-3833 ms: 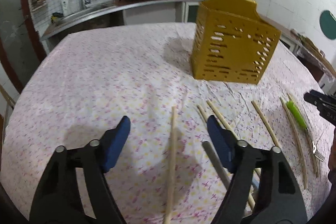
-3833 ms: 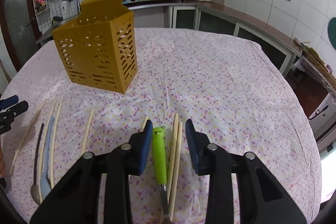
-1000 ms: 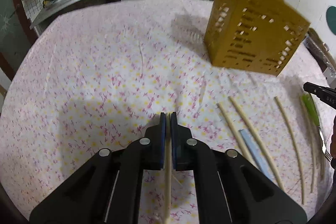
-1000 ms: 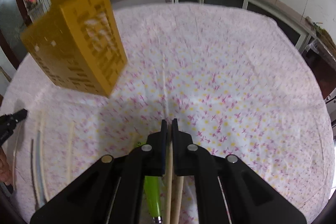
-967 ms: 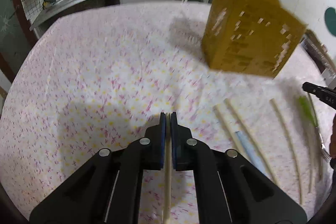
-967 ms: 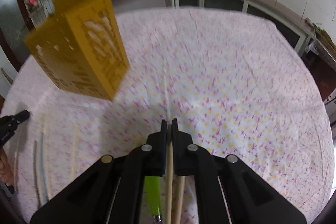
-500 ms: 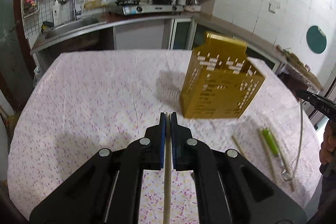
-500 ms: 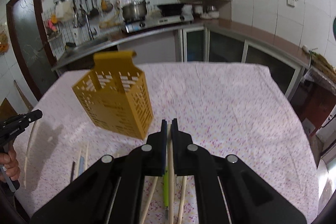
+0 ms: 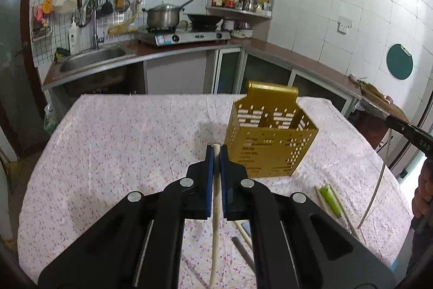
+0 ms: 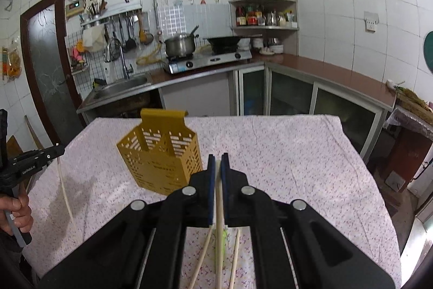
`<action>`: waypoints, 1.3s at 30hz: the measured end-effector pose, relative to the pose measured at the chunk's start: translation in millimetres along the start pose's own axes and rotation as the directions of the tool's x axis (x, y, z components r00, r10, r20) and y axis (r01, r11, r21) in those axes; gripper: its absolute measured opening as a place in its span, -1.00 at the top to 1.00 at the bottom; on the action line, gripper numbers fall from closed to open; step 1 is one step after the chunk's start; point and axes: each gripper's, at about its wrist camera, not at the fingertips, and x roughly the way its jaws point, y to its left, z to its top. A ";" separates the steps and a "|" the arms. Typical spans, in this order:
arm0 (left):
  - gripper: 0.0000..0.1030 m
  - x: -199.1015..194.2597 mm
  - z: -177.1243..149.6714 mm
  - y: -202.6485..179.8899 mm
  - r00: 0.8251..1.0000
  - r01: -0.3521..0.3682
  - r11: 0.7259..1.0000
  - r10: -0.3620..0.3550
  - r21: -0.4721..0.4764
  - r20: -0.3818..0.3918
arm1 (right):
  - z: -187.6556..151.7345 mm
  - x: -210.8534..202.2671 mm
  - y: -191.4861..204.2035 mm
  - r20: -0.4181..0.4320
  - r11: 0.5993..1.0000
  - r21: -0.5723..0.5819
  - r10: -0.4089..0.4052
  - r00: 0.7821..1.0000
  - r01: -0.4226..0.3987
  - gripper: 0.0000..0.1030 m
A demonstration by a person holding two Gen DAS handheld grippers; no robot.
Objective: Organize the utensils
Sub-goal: 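Lift both held chopsticks and carry them over the yellow basket, then lower both chopsticks into the yellow basket and open both tools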
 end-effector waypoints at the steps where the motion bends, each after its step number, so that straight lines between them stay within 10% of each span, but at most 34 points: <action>1: 0.94 -3.8 3.3 -2.2 1.000 -0.002 1.000 0.002 0.007 0.013 | 2.5 -2.5 0.3 0.009 1.000 -0.001 0.001 1.000 -0.001 0.91; 22: 0.94 -34.9 128.0 -54.0 0.963 0.056 0.994 -0.079 0.097 0.257 | 112.8 -20.9 34.1 0.256 0.998 -0.054 0.052 0.965 -0.040 0.91; 39: 0.94 36.1 164.2 -65.4 0.958 0.103 0.989 -0.128 0.107 0.258 | 155.8 56.6 77.4 0.301 0.994 -0.088 0.084 0.950 -0.060 0.92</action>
